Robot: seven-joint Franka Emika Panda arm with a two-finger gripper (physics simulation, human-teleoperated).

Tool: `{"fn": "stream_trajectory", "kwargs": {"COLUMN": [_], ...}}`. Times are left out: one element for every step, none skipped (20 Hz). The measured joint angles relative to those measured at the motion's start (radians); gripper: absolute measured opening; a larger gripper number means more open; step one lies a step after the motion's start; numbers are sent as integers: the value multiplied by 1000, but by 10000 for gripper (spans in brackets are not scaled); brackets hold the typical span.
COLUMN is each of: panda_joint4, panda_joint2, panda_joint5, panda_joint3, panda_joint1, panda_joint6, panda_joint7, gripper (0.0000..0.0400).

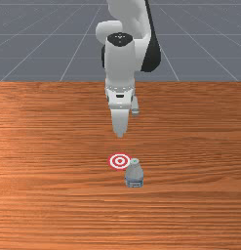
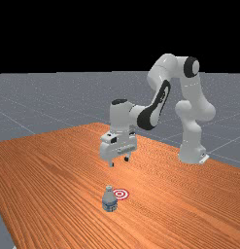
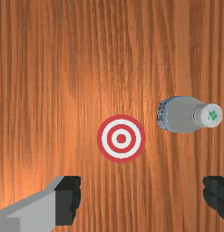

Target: Pick up the bottle and put it on the marker

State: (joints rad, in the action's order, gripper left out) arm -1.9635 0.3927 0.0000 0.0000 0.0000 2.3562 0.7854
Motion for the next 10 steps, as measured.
{"fn": "stream_trajectory", "kwargs": {"panda_joint4": [0, -1, -1, -1, -1, -2, 15, 22, 18, 9], "panda_joint2": [0, -2, -4, -6, -6, -50, -99, -136, -161, -176], "panda_joint5": [0, 3, 5, 6, 7, 29, 52, 71, 87, 99], "panda_joint3": [0, -3, -5, -6, -7, -33, -61, -88, -110, -130], "panda_joint1": [0, 2, 3, 4, 4, 13, 14, 16, 21, 31], "panda_joint6": [0, -2, -3, -3, -3, -80, -133, -156, -158, -148], "panda_joint7": [0, -18, -29, -36, -40, -190, -346, -512, -690, -876], "gripper": [249, 308, 344, 366, 379, 232, 142, 87, 53, 33]}}
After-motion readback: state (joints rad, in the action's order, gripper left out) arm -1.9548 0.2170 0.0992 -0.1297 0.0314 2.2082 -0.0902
